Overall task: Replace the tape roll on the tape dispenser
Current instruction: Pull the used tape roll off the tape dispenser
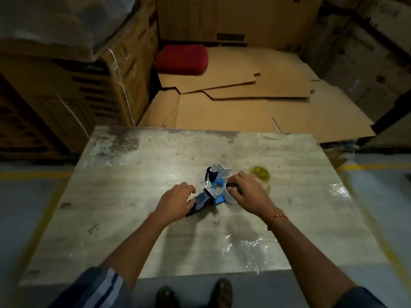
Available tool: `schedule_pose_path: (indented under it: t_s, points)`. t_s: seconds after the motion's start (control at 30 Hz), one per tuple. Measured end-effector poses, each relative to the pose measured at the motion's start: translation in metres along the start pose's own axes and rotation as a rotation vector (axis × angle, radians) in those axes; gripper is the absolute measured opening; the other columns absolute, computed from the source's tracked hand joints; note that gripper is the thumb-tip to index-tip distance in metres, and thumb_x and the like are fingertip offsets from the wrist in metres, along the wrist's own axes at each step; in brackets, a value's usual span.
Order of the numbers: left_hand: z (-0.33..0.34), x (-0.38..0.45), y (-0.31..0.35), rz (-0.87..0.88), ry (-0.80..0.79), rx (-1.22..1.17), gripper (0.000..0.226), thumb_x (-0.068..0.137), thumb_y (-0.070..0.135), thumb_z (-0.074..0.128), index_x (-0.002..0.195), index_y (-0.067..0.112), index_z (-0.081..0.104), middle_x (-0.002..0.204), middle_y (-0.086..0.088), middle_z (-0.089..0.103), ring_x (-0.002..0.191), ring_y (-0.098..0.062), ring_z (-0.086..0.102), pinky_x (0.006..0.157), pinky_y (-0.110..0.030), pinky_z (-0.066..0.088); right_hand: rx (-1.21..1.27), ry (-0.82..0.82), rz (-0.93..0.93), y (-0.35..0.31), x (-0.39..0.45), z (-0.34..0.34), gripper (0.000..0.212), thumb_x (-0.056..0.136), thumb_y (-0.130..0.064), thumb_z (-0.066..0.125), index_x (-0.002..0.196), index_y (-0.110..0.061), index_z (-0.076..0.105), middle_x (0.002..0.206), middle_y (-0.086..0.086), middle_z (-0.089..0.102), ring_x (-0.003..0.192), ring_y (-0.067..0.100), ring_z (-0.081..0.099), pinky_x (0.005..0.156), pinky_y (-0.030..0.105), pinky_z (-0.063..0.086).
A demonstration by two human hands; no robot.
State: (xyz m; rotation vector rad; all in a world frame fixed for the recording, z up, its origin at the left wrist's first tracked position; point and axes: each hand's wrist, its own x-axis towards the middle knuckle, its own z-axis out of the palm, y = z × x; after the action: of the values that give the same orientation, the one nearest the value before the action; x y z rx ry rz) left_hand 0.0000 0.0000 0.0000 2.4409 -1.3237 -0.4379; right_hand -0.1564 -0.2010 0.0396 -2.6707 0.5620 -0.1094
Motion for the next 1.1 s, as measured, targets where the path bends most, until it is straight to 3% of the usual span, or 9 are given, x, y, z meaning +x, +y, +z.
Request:
schedule_pose_path:
  t_s: [0.13,0.2,0.37,0.5,0.6,0.73,0.97,1.1]
  points:
    - [0.028,-0.004,0.001,-0.037,-0.091,0.006,0.041,0.092,0.035,0.058,0.13,0.021,0.051,0.127,-0.002,0.053,0.111,-0.025,0.052,0.086,-0.039,0.047,-0.049,-0.14,0.07,0.014,-0.013,0.026,0.031,0.093,-0.031,0.063,0.119,-0.014,0.064,0.119,0.009,0.059,0.106,0.034,0.054,0.09,0.045,0.045]
    - [0.04,-0.004,0.004,-0.064,-0.062,-0.013,0.047,0.092,0.035,0.058,0.136,0.023,0.046,0.13,0.0,0.051,0.113,-0.025,0.052,0.088,-0.039,0.046,-0.06,-0.146,0.081,0.021,-0.017,0.035,0.037,0.093,-0.033,0.061,0.126,-0.014,0.06,0.126,0.009,0.056,0.112,0.033,0.05,0.094,0.044,0.044]
    - [0.068,0.008,0.011,-0.116,0.061,-0.008,0.063,0.087,0.041,0.063,0.142,0.023,0.04,0.13,-0.001,0.054,0.111,-0.025,0.053,0.088,-0.04,0.044,-0.104,-0.025,0.008,0.038,-0.013,0.052,0.05,0.087,-0.047,0.043,0.122,-0.016,0.061,0.125,0.007,0.058,0.112,0.032,0.052,0.09,0.044,0.048]
    - [0.088,0.018,0.017,-0.15,0.16,0.058,0.063,0.088,0.045,0.063,0.144,0.023,0.041,0.124,-0.001,0.06,0.107,-0.024,0.058,0.083,-0.037,0.045,-0.112,0.038,-0.072,0.057,-0.001,0.071,0.045,0.091,-0.047,0.051,0.126,-0.02,0.057,0.134,0.004,0.055,0.121,0.029,0.049,0.094,0.045,0.047]
    - [0.098,0.02,0.013,-0.131,0.265,0.106,0.058,0.085,0.047,0.067,0.135,0.023,0.051,0.111,0.0,0.066,0.092,-0.023,0.064,0.071,-0.036,0.048,-0.083,0.108,-0.13,0.069,0.003,0.086,0.041,0.094,-0.047,0.053,0.126,-0.022,0.056,0.133,0.001,0.055,0.123,0.027,0.048,0.095,0.044,0.044]
    - [0.107,0.026,0.012,-0.046,0.43,0.333,0.049,0.082,0.052,0.065,0.118,0.018,0.061,0.096,-0.001,0.066,0.084,-0.025,0.061,0.071,-0.038,0.04,-0.021,0.262,-0.169,0.079,0.006,0.106,0.035,0.093,-0.041,0.057,0.121,-0.021,0.058,0.126,0.0,0.059,0.119,0.025,0.051,0.093,0.043,0.041]
    - [0.118,0.027,0.011,0.01,0.578,0.4,0.045,0.08,0.045,0.073,0.111,0.015,0.064,0.091,-0.004,0.068,0.079,-0.026,0.062,0.065,-0.036,0.045,-0.011,0.376,-0.296,0.1,0.008,0.126,0.045,0.09,-0.042,0.058,0.128,-0.018,0.057,0.13,0.004,0.058,0.119,0.026,0.049,0.095,0.042,0.04]
    - [0.116,0.022,0.006,0.056,0.622,0.385,0.043,0.083,0.05,0.067,0.113,0.019,0.063,0.093,0.0,0.067,0.081,-0.024,0.062,0.063,-0.033,0.042,0.048,0.455,-0.373,0.117,0.005,0.121,0.055,0.086,-0.041,0.069,0.132,-0.012,0.057,0.135,0.008,0.052,0.125,0.03,0.045,0.105,0.031,0.034]
